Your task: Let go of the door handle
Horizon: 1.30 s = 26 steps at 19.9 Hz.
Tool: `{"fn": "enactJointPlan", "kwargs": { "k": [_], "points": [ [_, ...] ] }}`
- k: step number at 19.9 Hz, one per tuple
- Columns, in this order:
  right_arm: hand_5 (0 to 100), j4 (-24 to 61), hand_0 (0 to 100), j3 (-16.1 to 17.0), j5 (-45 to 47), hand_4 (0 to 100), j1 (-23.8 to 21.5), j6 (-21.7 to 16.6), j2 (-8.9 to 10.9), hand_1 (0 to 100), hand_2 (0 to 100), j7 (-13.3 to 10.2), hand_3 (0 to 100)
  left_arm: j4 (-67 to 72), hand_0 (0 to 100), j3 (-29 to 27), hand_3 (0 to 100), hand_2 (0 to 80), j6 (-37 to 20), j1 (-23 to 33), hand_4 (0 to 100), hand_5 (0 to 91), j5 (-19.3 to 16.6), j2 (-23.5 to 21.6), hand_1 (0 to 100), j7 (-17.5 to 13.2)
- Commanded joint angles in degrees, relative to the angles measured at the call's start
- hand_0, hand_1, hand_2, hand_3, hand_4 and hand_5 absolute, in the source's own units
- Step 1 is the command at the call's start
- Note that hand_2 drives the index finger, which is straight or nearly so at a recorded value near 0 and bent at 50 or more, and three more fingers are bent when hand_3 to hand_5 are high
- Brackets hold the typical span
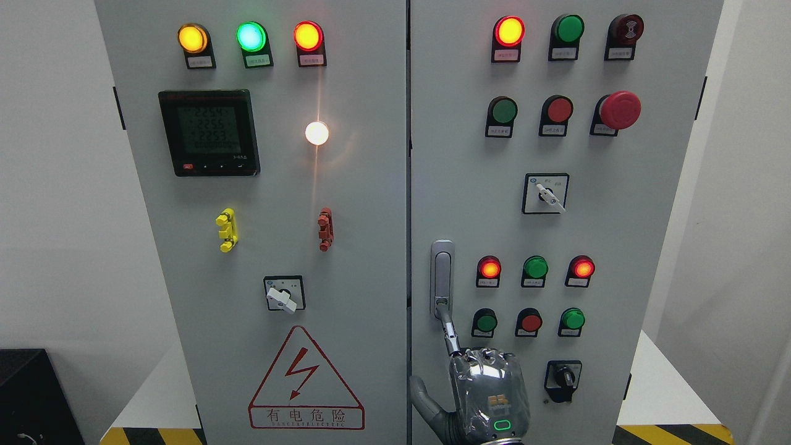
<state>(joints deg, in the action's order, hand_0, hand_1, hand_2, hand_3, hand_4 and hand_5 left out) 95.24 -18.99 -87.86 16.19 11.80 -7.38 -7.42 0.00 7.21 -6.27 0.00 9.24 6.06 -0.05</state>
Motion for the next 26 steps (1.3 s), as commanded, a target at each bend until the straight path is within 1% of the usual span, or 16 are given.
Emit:
{"fn": "enactJointPlan", "kwargs": {
  "k": [1, 26],
  "points": [
    [100, -0.15, 33, 0.01, 0.06, 100, -0.11, 0.07, 0.00, 24, 0, 0.66, 100, 1.67, 12, 0.00, 0, 0.0, 0.03, -1.49, 0, 0.0, -0.01, 0.00, 56, 0.05],
    [100, 0.03, 33, -0.08, 0.06, 100, -0.72, 0.07, 0.00, 24, 0, 0.74, 100, 1.67, 12, 0.00, 0, 0.0, 0.03, -1.49, 0, 0.0, -0.01, 0.00, 56, 0.05]
  ]
}}
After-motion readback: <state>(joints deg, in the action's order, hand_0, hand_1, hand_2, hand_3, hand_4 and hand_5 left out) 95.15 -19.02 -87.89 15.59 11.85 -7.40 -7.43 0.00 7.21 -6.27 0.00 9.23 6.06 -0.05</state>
